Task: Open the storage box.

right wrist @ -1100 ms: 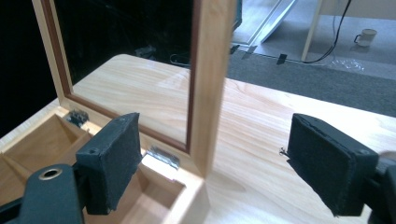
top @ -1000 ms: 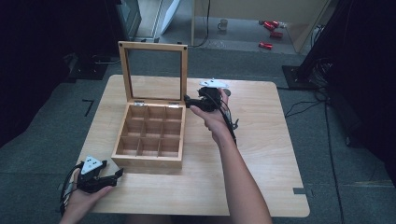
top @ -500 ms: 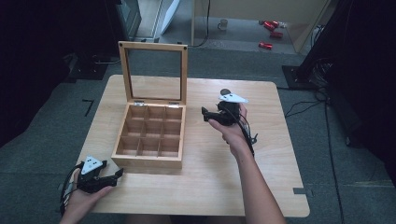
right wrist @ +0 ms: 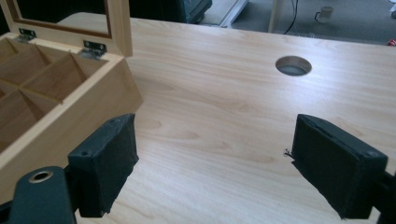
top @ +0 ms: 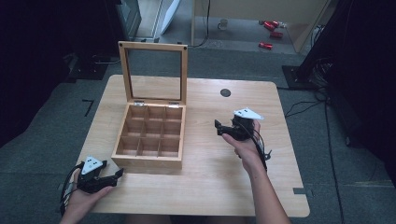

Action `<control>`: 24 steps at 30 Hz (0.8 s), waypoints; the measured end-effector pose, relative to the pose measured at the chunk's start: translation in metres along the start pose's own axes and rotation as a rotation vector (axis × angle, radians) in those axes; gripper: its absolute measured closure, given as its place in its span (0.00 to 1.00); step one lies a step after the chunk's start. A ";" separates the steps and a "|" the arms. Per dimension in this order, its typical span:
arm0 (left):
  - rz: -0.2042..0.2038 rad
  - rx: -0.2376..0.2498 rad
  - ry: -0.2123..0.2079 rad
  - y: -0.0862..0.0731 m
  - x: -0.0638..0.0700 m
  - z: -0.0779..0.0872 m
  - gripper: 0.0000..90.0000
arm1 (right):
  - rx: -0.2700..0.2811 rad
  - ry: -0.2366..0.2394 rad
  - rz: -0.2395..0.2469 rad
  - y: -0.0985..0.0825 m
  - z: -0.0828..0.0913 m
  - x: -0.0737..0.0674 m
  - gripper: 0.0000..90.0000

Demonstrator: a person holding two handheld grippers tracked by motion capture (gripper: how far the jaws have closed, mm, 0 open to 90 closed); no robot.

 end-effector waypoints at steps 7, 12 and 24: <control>0.001 0.000 0.000 0.000 0.000 0.000 0.26 | -0.017 -0.025 -0.006 -0.020 0.013 0.013 0.16; -0.001 0.000 0.000 0.000 0.000 0.000 0.26 | -0.026 -0.041 -0.022 -0.034 0.022 0.023 0.16; -0.002 0.000 0.004 0.000 0.001 0.000 0.26 | -0.060 -0.100 -0.055 -0.067 0.042 0.049 0.16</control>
Point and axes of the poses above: each handheld gripper's, and its own axes: z roughly backward along the jaws, y roughly out of its top, x roughly to its right, the point moved 1 cm from there along -z, roughly forward along the jaws, and after that the axes turned 2 degrees about x, right-handed, at the moved point
